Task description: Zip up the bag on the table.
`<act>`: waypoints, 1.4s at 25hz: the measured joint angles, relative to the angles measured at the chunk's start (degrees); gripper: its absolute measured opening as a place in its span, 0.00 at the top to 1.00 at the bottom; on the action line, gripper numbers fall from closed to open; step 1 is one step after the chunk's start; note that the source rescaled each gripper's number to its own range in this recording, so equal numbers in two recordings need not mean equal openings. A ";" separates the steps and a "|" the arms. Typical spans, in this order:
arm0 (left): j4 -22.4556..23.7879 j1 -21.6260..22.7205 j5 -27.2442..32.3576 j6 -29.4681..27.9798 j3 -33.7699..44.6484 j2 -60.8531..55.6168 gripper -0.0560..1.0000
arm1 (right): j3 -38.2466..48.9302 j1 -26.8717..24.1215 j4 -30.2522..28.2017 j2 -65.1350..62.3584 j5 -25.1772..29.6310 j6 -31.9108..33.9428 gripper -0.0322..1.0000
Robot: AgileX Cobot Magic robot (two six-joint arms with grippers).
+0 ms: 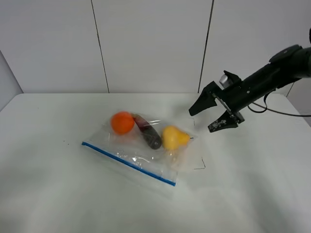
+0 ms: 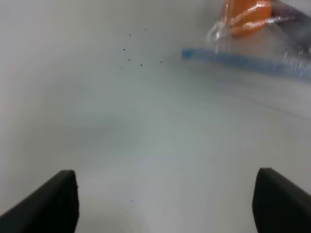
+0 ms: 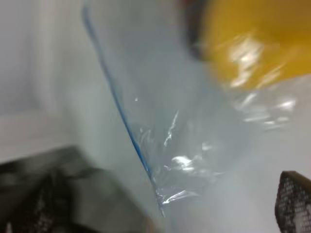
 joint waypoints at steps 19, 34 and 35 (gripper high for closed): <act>0.00 0.00 0.00 0.00 0.00 0.00 0.00 | -13.02 -0.15 -39.95 -0.10 0.06 18.62 0.00; 0.00 0.00 0.00 0.00 0.00 0.00 0.00 | 17.91 -0.15 -42.50 -24.78 0.09 19.12 0.00; 0.00 0.00 0.00 0.00 0.00 0.00 0.00 | 21.51 -0.15 -42.74 -27.67 0.10 19.12 0.00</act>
